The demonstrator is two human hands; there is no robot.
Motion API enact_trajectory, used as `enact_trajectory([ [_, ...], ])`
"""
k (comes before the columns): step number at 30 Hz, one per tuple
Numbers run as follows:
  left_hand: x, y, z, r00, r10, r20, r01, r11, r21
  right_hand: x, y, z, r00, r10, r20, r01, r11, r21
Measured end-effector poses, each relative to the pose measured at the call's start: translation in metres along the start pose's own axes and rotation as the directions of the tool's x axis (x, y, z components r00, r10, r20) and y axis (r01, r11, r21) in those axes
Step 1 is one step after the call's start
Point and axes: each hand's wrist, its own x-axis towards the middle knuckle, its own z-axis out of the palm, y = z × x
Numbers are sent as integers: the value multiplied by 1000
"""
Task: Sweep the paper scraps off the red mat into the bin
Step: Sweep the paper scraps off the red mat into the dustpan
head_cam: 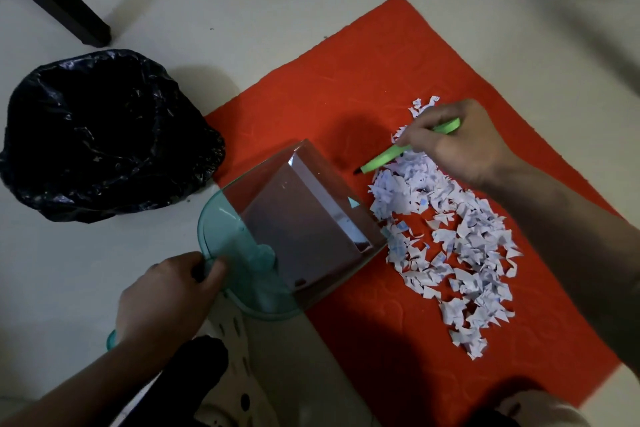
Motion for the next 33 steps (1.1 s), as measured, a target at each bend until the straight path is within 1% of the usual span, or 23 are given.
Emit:
enact_trajectory([
  [2, -2, 5, 1, 1000, 15, -5, -15, 1000, -9, 4, 3, 3, 997, -13, -73, 14, 1000, 22],
  [6, -5, 13, 3, 1000, 16, 17, -15, 1000, -12, 14, 19, 12, 990, -24, -137, 19, 999, -35],
  [8, -6, 15, 5, 1000, 18, 22, -18, 1000, -5, 13, 27, 12, 992, -23, -127, 15, 998, -65],
  [11, -7, 21, 4, 999, 29, 18, -29, 999, -23, 2, 31, 1, 997, 18, -69, -24, 996, -85],
  [13, -6, 25, 3, 1000, 27, 13, -26, 999, -32, -5, 31, -9, 997, 44, -60, -49, 995, -84],
  [15, -5, 29, 2, 1000, 24, 15, -23, 999, -41, -9, 31, -18, 996, 44, -83, -49, 998, -50],
  [18, -5, 36, 3, 999, 25, 23, -23, 998, -59, -5, 32, -23, 984, 49, -171, -46, 999, 22],
  [22, -6, 44, 3, 999, 23, 27, -22, 999, -46, 13, 36, -17, 965, 14, -261, -23, 999, -31],
  [25, -7, 47, 5, 999, 23, 49, -20, 998, -56, 16, 42, -14, 971, 7, -238, -20, 998, -53],
  [28, -7, 47, 8, 998, 34, 57, -30, 998, -53, 7, 48, -18, 981, 38, -190, -54, 995, -79],
  [31, -5, 46, 9, 998, 32, 45, -29, 998, -61, -1, 51, -29, 973, 71, -218, -89, 993, -73],
  [33, -4, 46, 9, 998, 34, 58, -29, 996, -80, -1, 52, -35, 960, 64, -272, -86, 994, -71],
])
